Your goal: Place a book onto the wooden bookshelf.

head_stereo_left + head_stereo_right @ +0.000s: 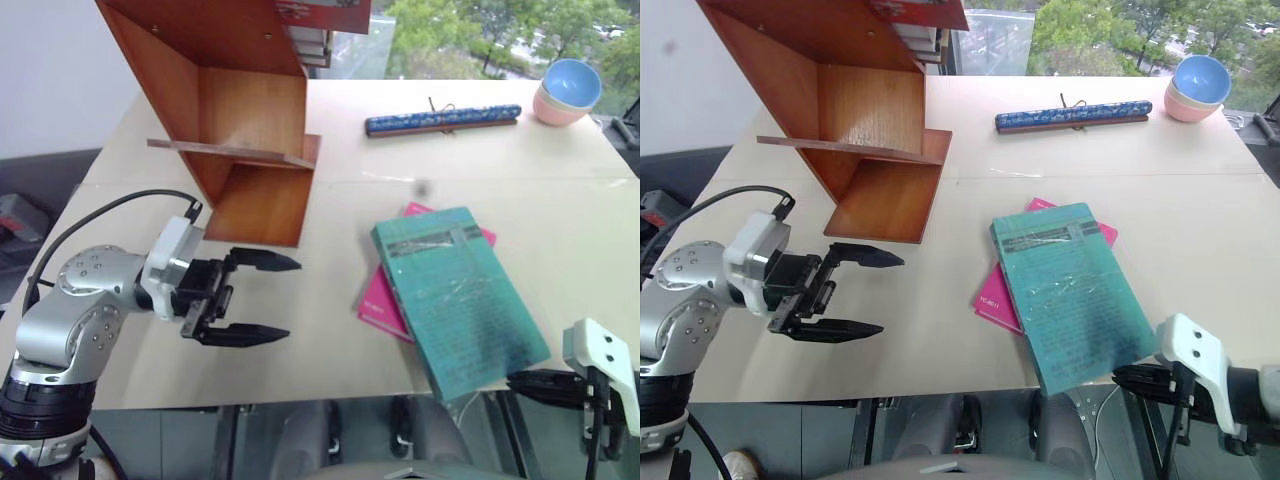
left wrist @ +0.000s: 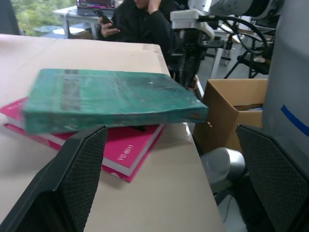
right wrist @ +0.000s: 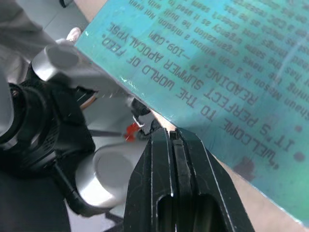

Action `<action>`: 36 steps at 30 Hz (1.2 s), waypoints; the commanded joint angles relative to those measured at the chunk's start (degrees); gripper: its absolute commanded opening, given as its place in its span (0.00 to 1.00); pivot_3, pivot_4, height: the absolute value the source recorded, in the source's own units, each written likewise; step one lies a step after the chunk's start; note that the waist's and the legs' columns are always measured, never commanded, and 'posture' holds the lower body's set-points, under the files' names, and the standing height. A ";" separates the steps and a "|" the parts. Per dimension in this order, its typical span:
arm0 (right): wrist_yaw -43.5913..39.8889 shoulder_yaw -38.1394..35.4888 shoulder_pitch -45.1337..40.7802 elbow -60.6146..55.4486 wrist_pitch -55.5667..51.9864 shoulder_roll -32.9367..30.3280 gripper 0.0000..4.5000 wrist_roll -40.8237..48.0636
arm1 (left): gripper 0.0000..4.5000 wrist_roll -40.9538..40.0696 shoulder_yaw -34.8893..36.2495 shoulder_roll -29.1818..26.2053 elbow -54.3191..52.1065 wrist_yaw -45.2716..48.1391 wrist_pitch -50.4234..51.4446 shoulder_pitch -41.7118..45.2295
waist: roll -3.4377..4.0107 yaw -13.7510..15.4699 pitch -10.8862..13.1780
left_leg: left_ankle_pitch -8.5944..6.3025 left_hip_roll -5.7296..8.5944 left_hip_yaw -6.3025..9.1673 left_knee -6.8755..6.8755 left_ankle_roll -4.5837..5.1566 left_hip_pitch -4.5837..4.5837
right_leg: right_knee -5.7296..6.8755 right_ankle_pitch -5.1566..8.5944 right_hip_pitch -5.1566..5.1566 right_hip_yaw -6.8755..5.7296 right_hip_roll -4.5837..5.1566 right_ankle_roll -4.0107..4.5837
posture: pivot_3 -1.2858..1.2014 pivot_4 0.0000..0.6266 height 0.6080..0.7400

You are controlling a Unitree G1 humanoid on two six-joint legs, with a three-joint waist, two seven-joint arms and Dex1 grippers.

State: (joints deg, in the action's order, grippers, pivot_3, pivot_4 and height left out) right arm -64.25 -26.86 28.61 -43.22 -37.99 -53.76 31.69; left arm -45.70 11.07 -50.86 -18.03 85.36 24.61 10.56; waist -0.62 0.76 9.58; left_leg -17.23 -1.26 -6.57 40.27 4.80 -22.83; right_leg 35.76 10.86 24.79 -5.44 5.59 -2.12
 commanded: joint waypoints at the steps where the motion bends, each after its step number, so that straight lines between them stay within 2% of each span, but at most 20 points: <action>1: 1.37 3.19 -4.10 1.82 1.60 -0.06 0.03 -0.01 | 1.00 -1.09 1.55 -0.43 -1.79 0.01 -0.28 -0.71 | 0.02 0.04 0.01 | 0.00 0.00 0.00 0.00 0.00 0.02 | 0.00 0.00 -0.01 0.01 -0.01 0.00 | 0.52 0.24 0.98; 9: 3.24 8.72 -13.28 5.95 4.42 0.10 0.03 -1.31 | 1.00 0.48 1.61 1.18 0.14 -1.12 -2.43 -1.75 | 0.03 0.08 0.01 | 0.12 0.00 0.01 0.01 0.21 -0.01 | 0.02 0.00 0.00 -0.01 -0.01 0.01 | 0.52 0.24 0.98; 14: 3.48 9.99 -15.87 6.36 6.09 0.28 0.03 -1.33 | 1.00 0.80 0.46 2.82 0.84 -2.72 -2.47 -1.52 | 0.05 0.13 0.03 | 0.12 0.00 0.03 0.01 0.22 -0.03 | 0.02 0.00 0.00 -0.04 -0.01 0.02 | 0.52 0.24 0.98; 19: 6.73 -1.19 -15.03 -1.69 0.32 2.96 0.03 14.55 | 1.00 0.12 0.60 4.43 1.96 -6.46 -0.41 -0.73 | 0.09 0.14 0.05 | 0.14 0.00 0.03 0.01 0.24 -0.04 | 0.01 -0.02 0.00 -0.03 -0.01 0.04 | 0.52 0.24 0.98; 20: 8.98 -3.39 -15.57 -2.63 -1.05 3.37 0.03 18.19 | 1.00 0.40 0.23 4.83 2.21 -7.89 0.28 -0.18 | 0.09 0.14 0.05 | 0.14 0.00 0.04 0.01 0.24 -0.04 | 0.02 -0.04 0.00 -0.02 -0.01 0.07 | 0.52 0.24 0.98; 23: 22.41 -5.69 -23.13 -1.16 -3.53 5.09 0.03 18.02 | 1.00 2.32 -2.29 7.32 2.03 -13.65 2.12 1.85 | 0.02 0.11 0.02 | 0.13 -0.01 0.06 0.02 0.22 0.00 | 0.02 -0.06 -0.06 -0.02 -0.01 0.09 | 0.52 0.24 0.98; 26: 35.08 -1.85 -32.15 3.97 -14.45 3.06 0.03 17.14 | 1.00 1.66 -3.11 8.94 1.24 -15.78 3.40 3.17 | 0.02 -0.03 0.02 | 0.01 0.05 -0.03 0.05 0.02 0.04 | 0.03 -0.06 -0.07 0.04 0.04 0.08 | 0.52 0.24 0.98; 27: 37.03 0.52 -34.85 6.21 -17.35 1.87 0.03 15.83 | 1.00 1.85 -3.28 9.19 1.22 -16.03 3.35 3.60 | 0.02 -0.09 0.02 | 0.01 0.04 -0.06 0.06 0.02 0.03 | 0.04 -0.09 -0.04 0.06 0.06 0.11 | 0.52 0.24 0.98; 30: 43.74 13.54 -41.59 16.45 -19.09 -2.45 0.03 1.34 | 1.00 1.59 -3.21 9.30 1.54 -16.44 4.01 5.23 | 0.02 -0.01 0.02 | 0.14 0.04 -0.09 0.06 0.24 0.02 | 0.13 -0.16 0.02 0.03 0.19 0.26 | 0.52 0.24 0.98; 32: 45.79 17.51 -43.88 19.61 -18.81 -2.75 0.03 -2.97 | 1.00 1.43 -3.04 9.22 1.50 -16.47 4.09 5.50 | 0.08 0.09 0.03 | 0.17 0.02 -0.04 0.05 0.24 -0.04 | 0.13 -0.15 0.06 -0.05 0.04 0.27 | 0.52 0.24 0.98; 36: 44.20 22.29 -47.82 23.42 -20.50 0.16 0.03 -4.52 | 1.00 1.01 -2.09 8.46 1.27 -16.52 4.85 5.13 | 0.17 -0.16 0.06 | 0.18 0.04 -0.08 -0.01 0.24 -0.13 | 0.07 -0.28 0.11 -0.02 -0.13 -0.01 | 0.52 0.24 0.98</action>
State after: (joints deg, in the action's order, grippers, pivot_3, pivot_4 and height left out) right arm -19.51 -4.83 -17.76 -18.95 -58.67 -53.69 28.08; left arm -43.51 7.03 -41.45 -15.19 68.90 29.53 15.56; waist -0.45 0.60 9.64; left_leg -17.06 -1.23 -6.67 40.24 5.04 -22.96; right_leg 35.81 10.61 24.90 -5.46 5.44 -2.17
